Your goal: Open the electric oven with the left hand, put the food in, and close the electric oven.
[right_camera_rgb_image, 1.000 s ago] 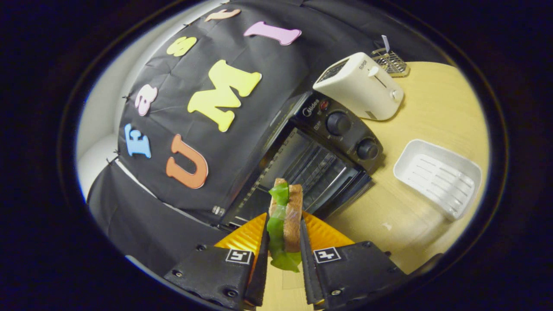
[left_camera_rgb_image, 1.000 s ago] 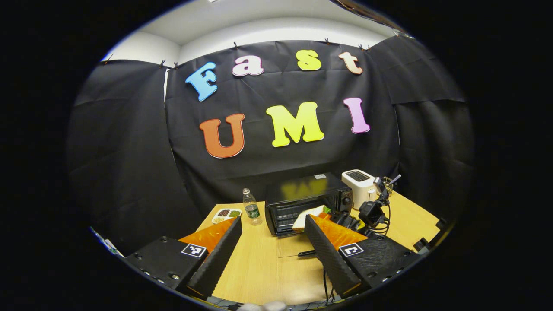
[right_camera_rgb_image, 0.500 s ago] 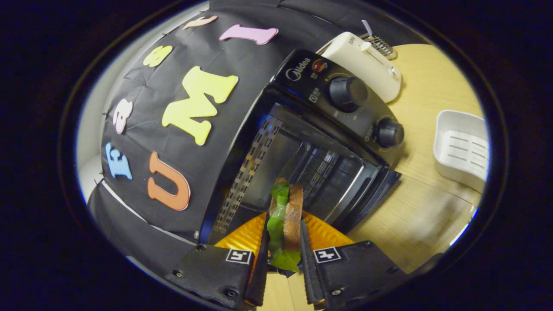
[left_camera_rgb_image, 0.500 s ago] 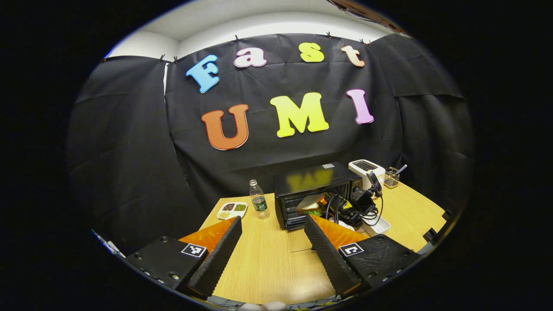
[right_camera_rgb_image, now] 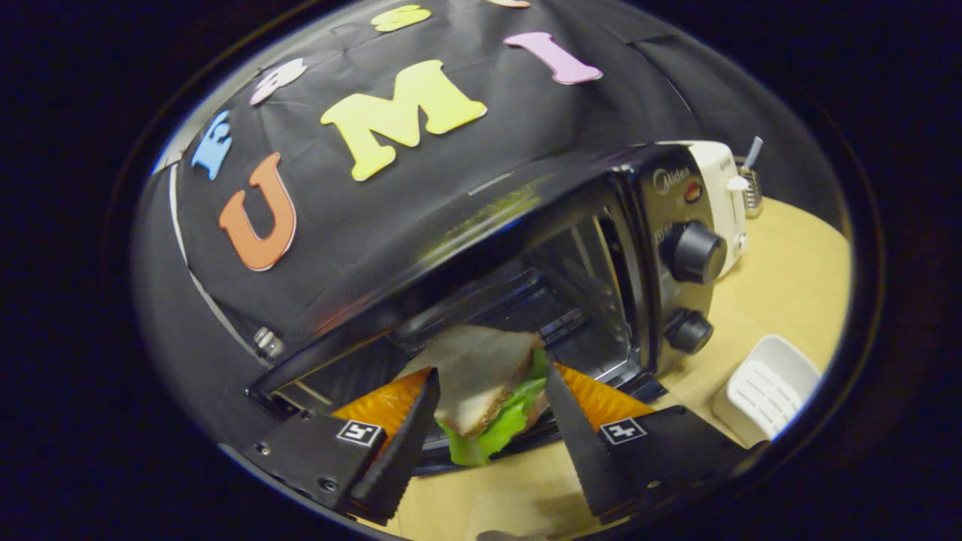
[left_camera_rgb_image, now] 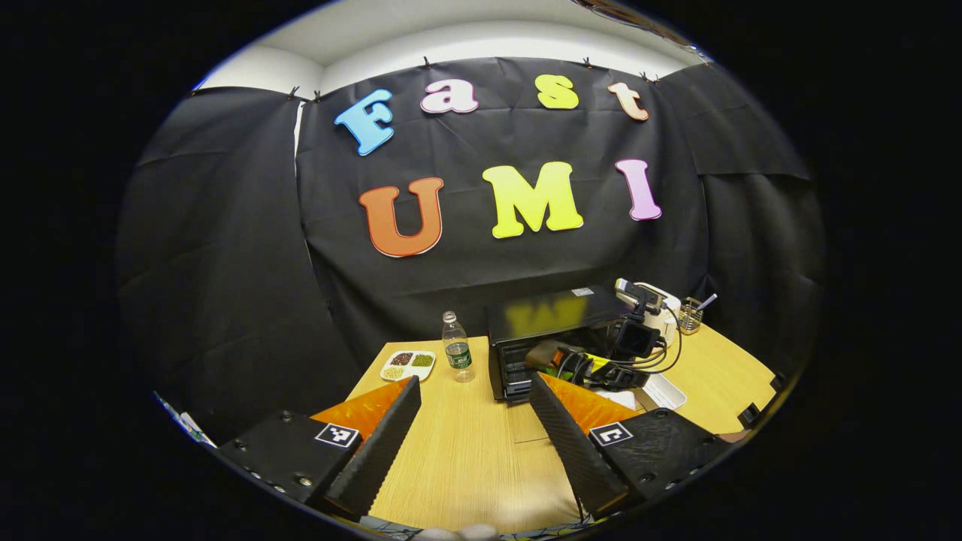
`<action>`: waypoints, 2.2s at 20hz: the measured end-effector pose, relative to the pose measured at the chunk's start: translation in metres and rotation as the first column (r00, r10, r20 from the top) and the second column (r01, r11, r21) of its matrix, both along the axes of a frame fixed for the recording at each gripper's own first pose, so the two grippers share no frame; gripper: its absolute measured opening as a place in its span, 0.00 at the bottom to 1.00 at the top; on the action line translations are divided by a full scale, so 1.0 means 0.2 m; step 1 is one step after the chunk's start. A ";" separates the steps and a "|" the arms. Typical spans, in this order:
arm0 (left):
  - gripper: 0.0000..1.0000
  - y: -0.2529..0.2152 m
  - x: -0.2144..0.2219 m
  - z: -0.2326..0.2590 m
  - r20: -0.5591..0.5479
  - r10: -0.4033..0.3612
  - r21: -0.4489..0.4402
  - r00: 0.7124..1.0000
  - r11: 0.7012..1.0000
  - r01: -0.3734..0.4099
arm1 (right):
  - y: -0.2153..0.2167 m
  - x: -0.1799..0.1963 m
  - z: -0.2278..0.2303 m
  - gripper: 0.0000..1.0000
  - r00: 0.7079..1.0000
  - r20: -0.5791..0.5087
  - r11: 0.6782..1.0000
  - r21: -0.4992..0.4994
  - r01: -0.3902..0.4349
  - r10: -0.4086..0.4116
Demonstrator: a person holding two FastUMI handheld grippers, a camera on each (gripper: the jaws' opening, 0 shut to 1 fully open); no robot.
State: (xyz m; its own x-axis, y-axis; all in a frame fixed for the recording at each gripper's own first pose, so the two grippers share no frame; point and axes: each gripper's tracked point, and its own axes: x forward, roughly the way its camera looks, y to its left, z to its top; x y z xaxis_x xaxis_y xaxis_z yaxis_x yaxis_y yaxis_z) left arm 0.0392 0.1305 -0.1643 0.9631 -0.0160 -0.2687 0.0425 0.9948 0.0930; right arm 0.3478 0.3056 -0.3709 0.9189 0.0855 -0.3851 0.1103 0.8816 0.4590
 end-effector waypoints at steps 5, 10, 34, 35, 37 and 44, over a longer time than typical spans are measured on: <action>0.96 -0.01 0.01 -0.01 0.011 0.012 -0.031 1.000 0.999 -0.011 | -0.01 -0.27 0.09 0.99 0.994 -0.029 0.994 -0.036 -0.104 0.103; 0.96 -0.04 0.02 -0.05 0.017 0.014 -0.045 1.000 0.999 -0.013 | -0.26 -0.63 0.36 0.99 0.983 0.018 0.959 -0.222 -0.175 0.184; 0.96 -0.82 0.21 -1.24 -0.318 -0.046 -0.138 0.947 0.990 0.002 | -1.26 -1.15 1.25 1.00 0.951 0.211 0.862 -0.497 -0.096 0.228; 0.96 -0.85 0.22 -1.30 -0.339 -0.056 -0.134 0.939 0.991 0.010 | -1.28 -1.15 1.25 1.00 0.953 0.205 0.861 -0.501 -0.092 0.221; 0.96 -0.88 0.22 -1.40 -0.371 -0.064 -0.140 0.926 0.990 0.012 | -1.30 -1.15 1.23 0.99 0.959 0.188 0.862 -0.499 -0.091 0.210; 0.96 -0.88 0.31 -1.54 -0.423 -0.047 -0.142 0.905 0.990 -0.014 | -1.32 -1.12 1.17 0.91 0.969 0.152 0.871 -0.480 -0.101 0.196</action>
State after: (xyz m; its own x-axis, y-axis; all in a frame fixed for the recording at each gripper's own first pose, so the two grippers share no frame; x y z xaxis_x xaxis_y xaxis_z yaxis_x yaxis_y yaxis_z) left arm 0.1020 -0.0464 -0.4733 0.7577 -0.0977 -0.6452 0.0637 0.9951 -0.0759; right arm 0.1240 0.0408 -0.1365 0.9689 0.0817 -0.2336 -0.0865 0.9962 -0.0103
